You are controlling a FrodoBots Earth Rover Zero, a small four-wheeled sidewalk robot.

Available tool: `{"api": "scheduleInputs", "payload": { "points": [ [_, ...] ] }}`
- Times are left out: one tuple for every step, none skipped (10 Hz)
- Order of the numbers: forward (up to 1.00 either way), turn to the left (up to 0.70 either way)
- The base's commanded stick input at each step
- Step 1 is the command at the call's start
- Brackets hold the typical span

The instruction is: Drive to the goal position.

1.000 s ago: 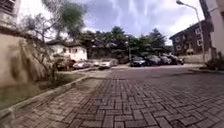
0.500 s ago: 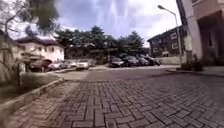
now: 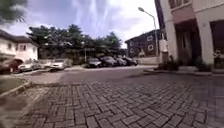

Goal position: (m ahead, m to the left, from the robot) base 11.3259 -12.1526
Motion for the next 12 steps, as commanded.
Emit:
{"api": "scheduleInputs", "payload": {
  "points": [
    [0.70, 0.03],
    [0.70, 0.03],
    [0.70, 0.03],
    [0.70, 0.03],
    [0.70, 0.03],
    [0.70, 0.03],
    [0.70, 0.03],
    [0.70, 0.03],
    [0.70, 0.03],
    [0.70, 0.03],
    [0.70, 0.03],
    [0.70, 0.03]
  ]
}}
